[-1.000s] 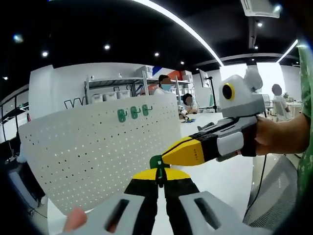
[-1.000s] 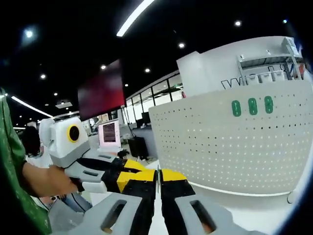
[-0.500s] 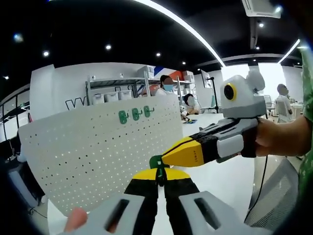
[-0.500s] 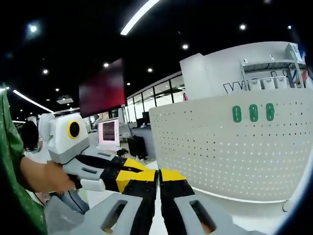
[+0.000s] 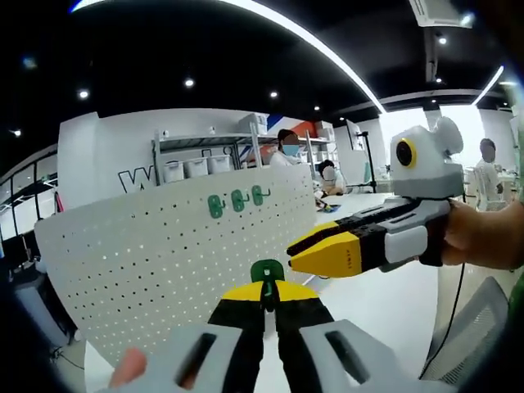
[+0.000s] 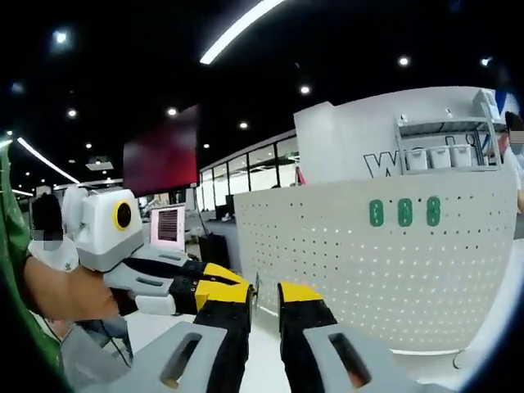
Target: Insert the hook assembly into the mounting plate slot until the hook locks in place.
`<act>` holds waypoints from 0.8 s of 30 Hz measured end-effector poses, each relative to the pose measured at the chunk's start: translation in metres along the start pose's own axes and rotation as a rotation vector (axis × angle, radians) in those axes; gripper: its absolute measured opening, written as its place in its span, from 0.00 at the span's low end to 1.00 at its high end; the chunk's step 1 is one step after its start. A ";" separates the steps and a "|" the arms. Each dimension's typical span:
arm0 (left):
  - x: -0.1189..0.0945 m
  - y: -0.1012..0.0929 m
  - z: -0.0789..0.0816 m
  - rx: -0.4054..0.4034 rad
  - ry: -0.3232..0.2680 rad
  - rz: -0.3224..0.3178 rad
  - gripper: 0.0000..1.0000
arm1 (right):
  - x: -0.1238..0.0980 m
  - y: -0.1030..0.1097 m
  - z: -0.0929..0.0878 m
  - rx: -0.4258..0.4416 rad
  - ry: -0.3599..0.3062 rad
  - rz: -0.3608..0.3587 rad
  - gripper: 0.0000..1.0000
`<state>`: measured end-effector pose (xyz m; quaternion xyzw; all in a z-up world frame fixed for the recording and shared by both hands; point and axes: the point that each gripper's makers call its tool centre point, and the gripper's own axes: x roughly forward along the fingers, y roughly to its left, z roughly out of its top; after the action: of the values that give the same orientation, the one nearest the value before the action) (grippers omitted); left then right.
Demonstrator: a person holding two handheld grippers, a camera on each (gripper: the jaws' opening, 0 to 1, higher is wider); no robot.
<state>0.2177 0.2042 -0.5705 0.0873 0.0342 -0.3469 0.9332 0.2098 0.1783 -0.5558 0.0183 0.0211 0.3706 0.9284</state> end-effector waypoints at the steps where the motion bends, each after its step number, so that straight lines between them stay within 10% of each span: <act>1: 0.001 0.000 0.000 0.000 -0.001 0.004 0.03 | -0.001 -0.001 0.000 -0.005 0.003 -0.005 0.12; 24: 0.019 0.006 0.006 -0.006 0.006 0.034 0.03 | -0.015 -0.004 -0.001 -0.047 0.036 0.010 0.56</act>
<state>0.2358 0.1956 -0.5661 0.0859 0.0363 -0.3308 0.9391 0.2018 0.1648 -0.5562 -0.0100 0.0290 0.3758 0.9262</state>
